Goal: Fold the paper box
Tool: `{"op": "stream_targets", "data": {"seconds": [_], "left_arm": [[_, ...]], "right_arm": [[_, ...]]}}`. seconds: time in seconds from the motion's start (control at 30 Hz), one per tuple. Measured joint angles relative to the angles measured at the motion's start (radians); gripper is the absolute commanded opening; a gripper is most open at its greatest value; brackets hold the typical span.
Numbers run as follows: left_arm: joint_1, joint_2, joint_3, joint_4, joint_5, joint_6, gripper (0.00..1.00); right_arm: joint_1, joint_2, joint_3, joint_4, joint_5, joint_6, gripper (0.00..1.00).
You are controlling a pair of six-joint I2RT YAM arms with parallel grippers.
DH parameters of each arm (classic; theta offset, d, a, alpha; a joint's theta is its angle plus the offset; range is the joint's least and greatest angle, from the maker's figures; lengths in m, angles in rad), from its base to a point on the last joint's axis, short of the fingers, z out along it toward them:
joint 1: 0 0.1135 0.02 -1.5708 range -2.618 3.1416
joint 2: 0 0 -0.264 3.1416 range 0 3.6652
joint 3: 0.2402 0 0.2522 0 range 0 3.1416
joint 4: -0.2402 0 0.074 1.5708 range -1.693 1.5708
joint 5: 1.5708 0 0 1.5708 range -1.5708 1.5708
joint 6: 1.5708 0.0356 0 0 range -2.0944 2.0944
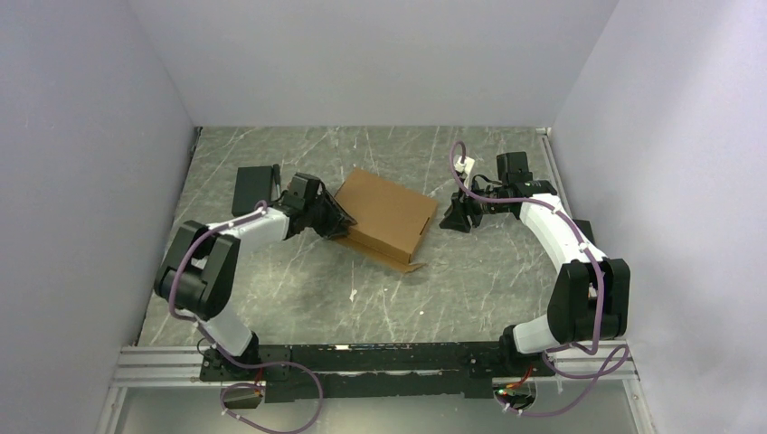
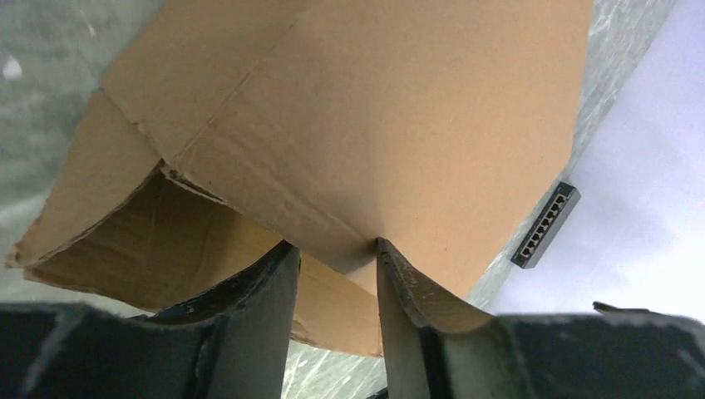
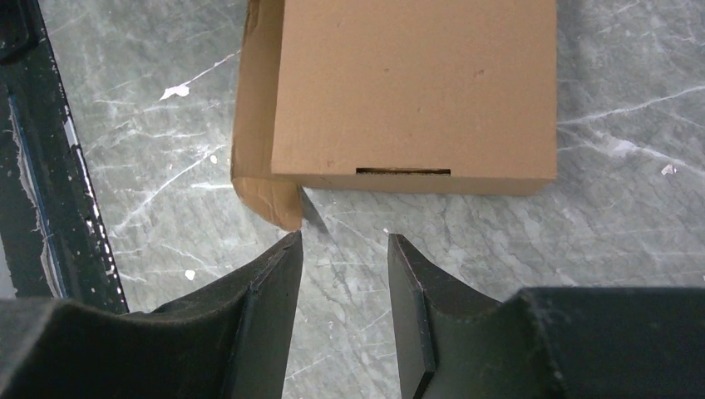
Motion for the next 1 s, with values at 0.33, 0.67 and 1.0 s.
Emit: {"op": "stream_targets", "data": {"seconds": [0.33, 0.67, 1.0], "left_arm": [[0.106, 0.115, 0.111, 0.03, 0.089, 0.108, 0.49], [0.123, 0.051, 0.169, -0.093, 0.199, 0.356, 0.62], [0.123, -0.435, -0.095, -0.107, 0.194, 0.508, 0.71]], "right_arm": [[0.0, 0.0, 0.0, 0.0, -0.002, 0.001, 0.46], [-0.002, 0.0, 0.0, 0.0, -0.016, 0.001, 0.48], [-0.002, 0.0, 0.0, 0.0, -0.019, 0.0, 0.48]]}}
